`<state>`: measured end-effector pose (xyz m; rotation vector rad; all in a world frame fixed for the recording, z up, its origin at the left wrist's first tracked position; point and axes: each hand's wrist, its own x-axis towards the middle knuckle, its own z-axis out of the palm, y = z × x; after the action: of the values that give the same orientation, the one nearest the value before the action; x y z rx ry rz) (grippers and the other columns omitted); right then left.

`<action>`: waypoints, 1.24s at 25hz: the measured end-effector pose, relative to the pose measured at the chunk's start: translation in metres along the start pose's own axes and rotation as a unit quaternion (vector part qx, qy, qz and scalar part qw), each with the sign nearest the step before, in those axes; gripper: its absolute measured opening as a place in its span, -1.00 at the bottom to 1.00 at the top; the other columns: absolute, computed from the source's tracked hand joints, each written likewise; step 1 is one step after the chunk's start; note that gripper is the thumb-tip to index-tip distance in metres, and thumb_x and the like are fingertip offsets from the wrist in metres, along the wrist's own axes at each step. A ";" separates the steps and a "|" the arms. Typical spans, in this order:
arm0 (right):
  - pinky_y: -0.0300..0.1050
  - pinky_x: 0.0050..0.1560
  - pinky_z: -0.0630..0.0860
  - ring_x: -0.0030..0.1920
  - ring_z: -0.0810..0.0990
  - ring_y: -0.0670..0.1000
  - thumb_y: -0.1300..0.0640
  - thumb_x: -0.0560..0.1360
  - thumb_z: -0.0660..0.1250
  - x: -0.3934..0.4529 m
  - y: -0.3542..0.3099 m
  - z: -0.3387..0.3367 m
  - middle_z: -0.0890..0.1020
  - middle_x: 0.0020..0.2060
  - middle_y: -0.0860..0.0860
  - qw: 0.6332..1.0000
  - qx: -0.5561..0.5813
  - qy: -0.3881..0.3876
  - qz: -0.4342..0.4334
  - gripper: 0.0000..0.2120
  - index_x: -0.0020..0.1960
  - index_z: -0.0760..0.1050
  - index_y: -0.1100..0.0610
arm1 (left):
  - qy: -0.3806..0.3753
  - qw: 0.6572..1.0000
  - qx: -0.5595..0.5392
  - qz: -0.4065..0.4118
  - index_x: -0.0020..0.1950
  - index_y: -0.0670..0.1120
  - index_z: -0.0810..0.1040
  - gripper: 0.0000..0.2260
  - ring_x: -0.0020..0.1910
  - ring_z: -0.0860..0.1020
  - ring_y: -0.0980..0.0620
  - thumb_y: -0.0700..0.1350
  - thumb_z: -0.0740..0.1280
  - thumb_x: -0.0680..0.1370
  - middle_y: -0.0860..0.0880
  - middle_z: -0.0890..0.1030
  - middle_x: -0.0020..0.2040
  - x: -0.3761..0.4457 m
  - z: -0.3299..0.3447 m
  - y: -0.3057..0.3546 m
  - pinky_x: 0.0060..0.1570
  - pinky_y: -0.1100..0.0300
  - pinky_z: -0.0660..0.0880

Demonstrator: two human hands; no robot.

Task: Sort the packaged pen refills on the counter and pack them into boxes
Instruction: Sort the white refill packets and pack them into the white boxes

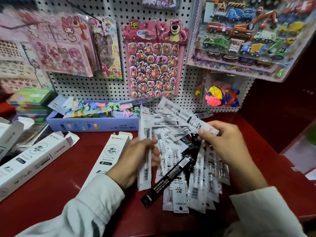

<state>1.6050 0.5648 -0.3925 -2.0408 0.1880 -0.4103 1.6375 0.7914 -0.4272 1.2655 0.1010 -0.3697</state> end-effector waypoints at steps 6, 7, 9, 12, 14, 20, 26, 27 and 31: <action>-0.29 -0.53 0.37 -0.49 0.43 -0.13 0.09 0.46 0.48 -0.003 -0.010 -0.004 0.60 -0.43 -0.03 0.964 0.250 0.068 0.056 -0.89 -0.20 0.65 0.12 | 0.101 0.980 0.047 0.164 -0.15 -0.09 0.58 -0.85 -0.57 0.37 0.15 -0.33 0.39 0.49 0.06 0.49 -0.48 -0.005 -0.001 0.022 -0.57 0.35 0.33; -0.30 -0.53 0.35 -0.49 0.41 -0.13 0.09 0.48 0.46 -0.002 -0.011 -0.003 0.58 -0.44 -0.04 0.970 0.230 0.061 0.053 -0.85 -0.22 0.64 0.13 | 0.104 0.974 0.067 0.191 -0.14 -0.09 0.60 -0.87 -0.51 0.45 0.14 -0.31 0.45 0.46 0.05 0.54 -0.43 -0.004 -0.004 0.024 -0.50 0.37 0.41; -0.30 -0.52 0.35 -0.49 0.43 -0.12 0.07 0.51 0.43 -0.006 -0.013 0.007 0.59 -0.44 -0.03 0.982 0.184 -0.017 0.047 -0.81 -0.21 0.63 0.17 | 0.044 0.969 0.124 0.209 -0.09 -0.10 0.62 -0.82 -0.32 0.56 0.07 -0.18 0.56 0.38 -0.03 0.59 -0.29 -0.004 -0.010 0.024 -0.30 0.30 0.52; -0.25 -0.48 0.45 -0.44 0.53 -0.06 0.12 0.56 0.36 -0.013 -0.022 0.032 0.65 -0.39 0.04 0.959 0.228 -0.162 0.051 -0.88 -0.14 0.59 0.10 | -0.068 0.917 0.358 0.165 -0.25 0.06 0.61 -0.74 -0.42 0.51 0.18 0.10 0.62 0.25 0.15 0.57 -0.38 -0.005 -0.011 0.016 -0.38 0.27 0.45; -0.22 -0.48 0.48 -0.41 0.55 -0.04 0.19 0.57 0.33 -0.013 -0.026 0.041 0.67 -0.34 0.06 0.945 0.263 -0.183 0.068 -0.93 -0.04 0.55 0.05 | -0.059 0.921 0.361 0.135 -0.37 0.09 0.56 -0.77 -0.49 0.43 0.17 0.00 0.60 0.33 0.14 0.52 -0.48 -0.004 -0.009 0.009 -0.42 0.27 0.34; -0.12 -0.33 0.61 -0.30 0.65 -0.10 0.37 0.46 0.35 -0.021 0.000 0.028 0.55 -0.01 -0.05 0.900 -0.237 -0.365 -0.012 -0.65 0.08 0.55 -0.04 | 0.006 0.993 0.108 0.055 -0.21 -0.21 0.57 -0.87 -0.50 0.41 -0.06 -0.17 0.28 0.42 -0.13 0.40 -0.53 -0.001 -0.011 0.016 -0.39 0.16 0.34; -0.10 -0.30 0.49 -0.31 0.57 0.00 0.20 0.46 0.41 -0.010 0.008 0.031 0.58 -0.33 -0.07 0.924 -0.278 -0.260 -0.027 -0.83 -0.22 0.51 -0.03 | -0.103 0.993 -0.049 -0.010 0.04 -0.24 0.52 -0.65 -0.50 0.35 -0.01 -0.28 0.13 0.32 -0.12 0.43 -0.41 -0.003 -0.010 0.018 -0.40 0.16 0.35; -0.09 -0.27 0.51 -0.29 0.58 0.03 0.19 0.46 0.40 -0.008 0.010 0.026 0.59 -0.33 -0.06 0.935 -0.280 -0.218 -0.017 -0.82 -0.26 0.49 -0.03 | -0.109 0.992 -0.057 -0.014 0.07 -0.23 0.54 -0.64 -0.46 0.41 -0.01 -0.29 0.15 0.33 -0.12 0.49 -0.37 -0.002 -0.011 0.019 -0.37 0.15 0.38; -0.02 -0.13 0.53 -0.10 0.61 0.12 0.13 0.45 0.39 -0.002 0.014 0.012 0.63 -0.13 -0.02 0.946 -0.322 -0.021 0.032 -0.93 -0.08 0.54 0.00 | -0.072 0.996 -0.022 0.042 0.01 -0.19 0.63 -0.85 -0.52 0.34 0.01 -0.30 0.28 0.53 -0.08 0.43 -0.46 -0.003 -0.008 0.014 -0.42 0.20 0.36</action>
<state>1.6082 0.5687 -0.4100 -2.6741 0.4028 -0.2816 1.6404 0.8034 -0.4157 1.1920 -0.0669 -0.3835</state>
